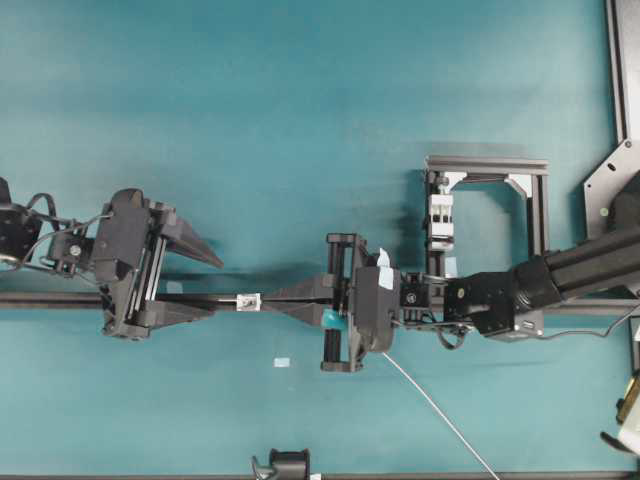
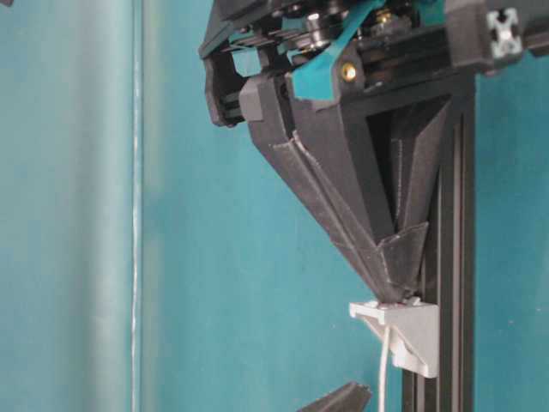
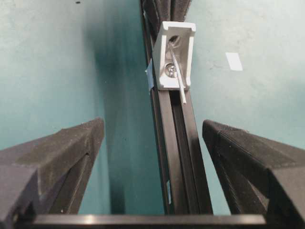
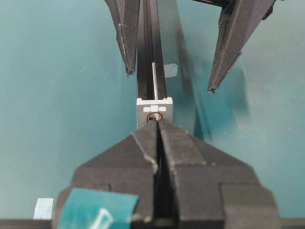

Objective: Insert the wire into the hole on the left side and pull it with the left arm.
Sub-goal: 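Move the left gripper to the wire tip past the bracket and close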

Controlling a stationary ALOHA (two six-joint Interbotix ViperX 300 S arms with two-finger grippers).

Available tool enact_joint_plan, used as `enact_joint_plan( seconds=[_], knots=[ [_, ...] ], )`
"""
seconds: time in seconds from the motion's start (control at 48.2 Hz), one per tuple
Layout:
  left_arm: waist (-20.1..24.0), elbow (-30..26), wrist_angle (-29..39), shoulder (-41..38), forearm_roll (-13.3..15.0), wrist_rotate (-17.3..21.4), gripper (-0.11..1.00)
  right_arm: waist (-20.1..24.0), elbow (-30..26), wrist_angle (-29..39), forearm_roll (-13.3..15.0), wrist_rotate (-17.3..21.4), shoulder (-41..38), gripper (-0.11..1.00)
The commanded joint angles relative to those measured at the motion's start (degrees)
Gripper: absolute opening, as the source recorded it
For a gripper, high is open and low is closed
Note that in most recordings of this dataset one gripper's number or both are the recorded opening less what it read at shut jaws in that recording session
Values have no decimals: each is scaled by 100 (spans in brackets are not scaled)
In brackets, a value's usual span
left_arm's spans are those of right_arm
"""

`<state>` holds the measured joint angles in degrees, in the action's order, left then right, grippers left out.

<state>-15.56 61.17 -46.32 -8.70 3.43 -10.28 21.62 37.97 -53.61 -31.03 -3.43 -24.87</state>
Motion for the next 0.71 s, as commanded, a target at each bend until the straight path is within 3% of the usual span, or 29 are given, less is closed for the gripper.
enact_joint_plan(
  seconds=[0.0, 0.685],
  knots=[
    [18, -26, -18, 97, -18, 9, 65, -35, -97, -9, 9, -9, 88, 1],
    [18, -123, 9, 211, -18, -44, 65, -44, -97, -18, 9, -53, 97, 1]
  ],
)
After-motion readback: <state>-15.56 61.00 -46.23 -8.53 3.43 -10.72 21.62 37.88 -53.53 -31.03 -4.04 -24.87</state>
